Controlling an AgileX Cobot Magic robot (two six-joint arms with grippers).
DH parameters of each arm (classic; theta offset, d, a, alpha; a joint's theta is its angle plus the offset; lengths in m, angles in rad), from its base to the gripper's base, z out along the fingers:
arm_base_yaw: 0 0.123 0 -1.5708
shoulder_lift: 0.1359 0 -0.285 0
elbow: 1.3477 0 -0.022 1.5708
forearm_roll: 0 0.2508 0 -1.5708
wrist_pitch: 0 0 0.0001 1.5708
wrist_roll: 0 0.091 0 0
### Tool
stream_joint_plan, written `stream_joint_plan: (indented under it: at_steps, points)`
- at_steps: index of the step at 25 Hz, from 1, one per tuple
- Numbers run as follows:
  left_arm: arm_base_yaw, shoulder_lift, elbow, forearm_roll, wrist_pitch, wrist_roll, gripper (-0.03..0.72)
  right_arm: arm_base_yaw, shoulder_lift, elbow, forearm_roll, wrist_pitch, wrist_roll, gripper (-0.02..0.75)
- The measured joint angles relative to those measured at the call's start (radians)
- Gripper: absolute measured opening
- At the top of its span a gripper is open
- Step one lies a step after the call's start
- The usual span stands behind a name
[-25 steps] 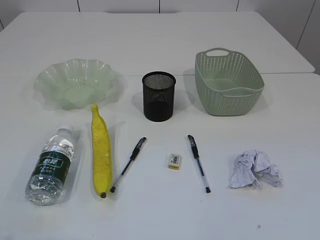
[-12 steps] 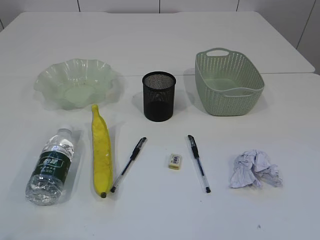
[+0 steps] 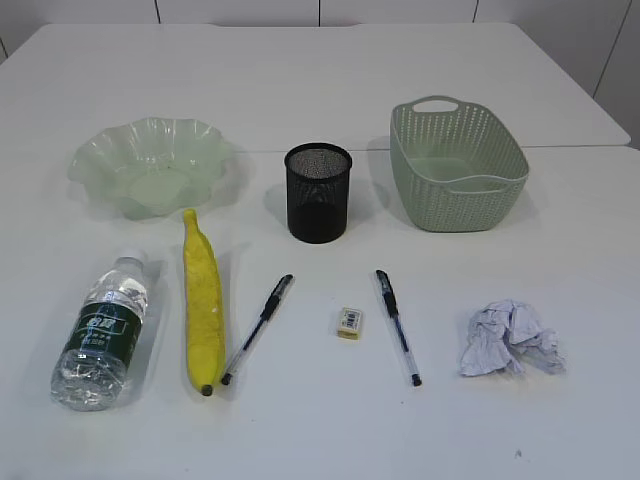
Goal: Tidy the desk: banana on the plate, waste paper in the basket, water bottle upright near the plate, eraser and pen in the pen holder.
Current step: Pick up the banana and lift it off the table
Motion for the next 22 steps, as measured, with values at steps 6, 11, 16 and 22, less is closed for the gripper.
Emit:
stream_joint_plan:
  at_steps: [6,11,16,22]
  points:
    - [0.000,0.000,0.000,0.000,0.000,0.000,0.465,0.000,0.000,0.000,0.000,0.000,0.000,0.585]
    - [0.000,0.000,0.000,0.000,0.000,0.000,0.465,0.000,0.000,0.000,-0.015,0.000,0.011,0.585]
    - [-0.001,0.000,0.000,0.000,0.000,0.000,0.465,0.000,0.000,-0.017,-0.023,-0.056,0.030,0.585]
    - [-0.001,0.000,-0.015,-0.006,-0.048,0.000,0.465,0.000,0.014,-0.024,-0.017,-0.265,0.094,0.580]
